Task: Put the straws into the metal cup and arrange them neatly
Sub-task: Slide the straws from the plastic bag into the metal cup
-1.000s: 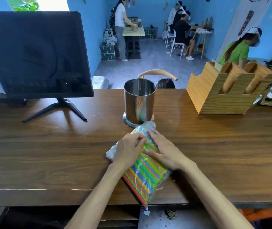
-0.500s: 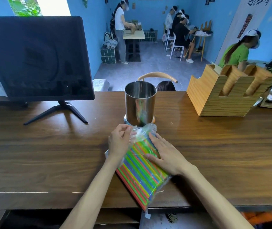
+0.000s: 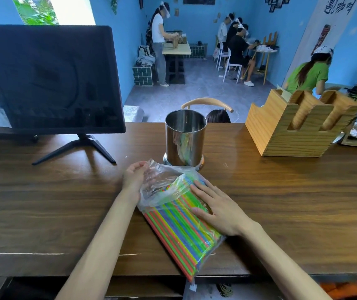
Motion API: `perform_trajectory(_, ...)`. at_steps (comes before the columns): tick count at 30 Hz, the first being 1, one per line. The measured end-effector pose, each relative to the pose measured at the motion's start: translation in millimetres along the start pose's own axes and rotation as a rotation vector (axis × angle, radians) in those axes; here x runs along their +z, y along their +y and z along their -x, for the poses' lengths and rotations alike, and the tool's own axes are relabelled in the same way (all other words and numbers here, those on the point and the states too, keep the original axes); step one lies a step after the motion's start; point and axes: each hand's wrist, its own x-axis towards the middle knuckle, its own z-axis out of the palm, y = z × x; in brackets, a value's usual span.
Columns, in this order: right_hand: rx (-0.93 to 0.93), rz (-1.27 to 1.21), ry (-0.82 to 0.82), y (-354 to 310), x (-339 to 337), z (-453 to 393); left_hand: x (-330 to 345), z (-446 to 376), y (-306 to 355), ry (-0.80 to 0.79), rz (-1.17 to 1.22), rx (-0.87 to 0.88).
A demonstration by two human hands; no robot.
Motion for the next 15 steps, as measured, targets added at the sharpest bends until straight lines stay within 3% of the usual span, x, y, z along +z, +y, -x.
perform_trajectory(4,-0.002,-0.004,-0.009,-0.1,-0.2,-0.2,-4.5,-2.6,-0.5,0.082,-0.091,-0.009)
perform_trajectory(6,-0.004,-0.007,-0.006,1.3,1.2,-1.2,-6.3,11.8,1.9,0.235,-0.321,0.284)
perform_trajectory(8,-0.012,-0.016,0.0,2.8,2.0,-2.0,-4.8,37.2,7.1,0.293,-0.536,0.711)
perform_trajectory(10,-0.017,-0.06,0.004,4.7,1.8,-3.8,0.9,63.8,16.9,0.131,-0.742,0.911)
perform_trajectory(13,-0.015,-0.161,0.111,7.0,2.2,-10.1,2.9,84.5,16.4,-0.268,-1.122,0.783)
perform_trajectory(15,-0.022,-0.198,0.277,6.3,0.6,-16.1,-2.4,86.7,7.4,-0.399,-1.364,0.689)
